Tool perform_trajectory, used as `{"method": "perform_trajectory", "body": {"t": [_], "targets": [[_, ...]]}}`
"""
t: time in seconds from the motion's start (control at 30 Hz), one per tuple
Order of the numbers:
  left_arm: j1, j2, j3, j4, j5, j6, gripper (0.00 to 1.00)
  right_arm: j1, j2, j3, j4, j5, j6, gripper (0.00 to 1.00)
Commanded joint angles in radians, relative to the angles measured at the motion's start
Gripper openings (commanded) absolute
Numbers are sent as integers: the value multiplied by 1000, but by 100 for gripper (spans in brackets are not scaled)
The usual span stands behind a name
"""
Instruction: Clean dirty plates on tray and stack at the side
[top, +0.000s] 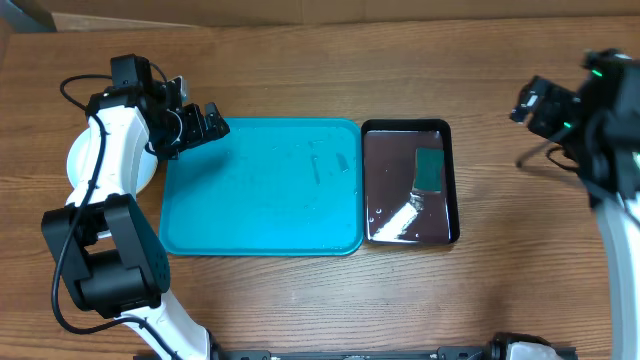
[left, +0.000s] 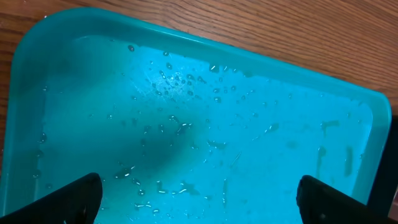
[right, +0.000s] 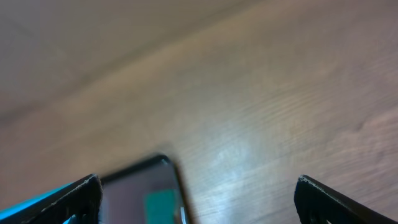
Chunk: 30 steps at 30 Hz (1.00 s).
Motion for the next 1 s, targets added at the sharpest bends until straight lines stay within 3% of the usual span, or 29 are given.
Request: {"method": "perform_trajectory", "body": {"t": [0.0,0.37,0.6,0.77,0.97], "targets": [[-2,-28,28,3,-7,30,100,14,-166,11,2,3,2,100],[-2,-28,28,3,-7,30,100,208,-529,11,-3,76,-3,100],[-2,-28,28,3,-7,30,100,175,-750,-51,23,90,-6,100],[-2,-28,28,3,-7,30,100,121,-904,-181,92,75,2,100],[-2,-28,28,3,-7,30,100,98,-1067,-456,352,0,2,100]]}}
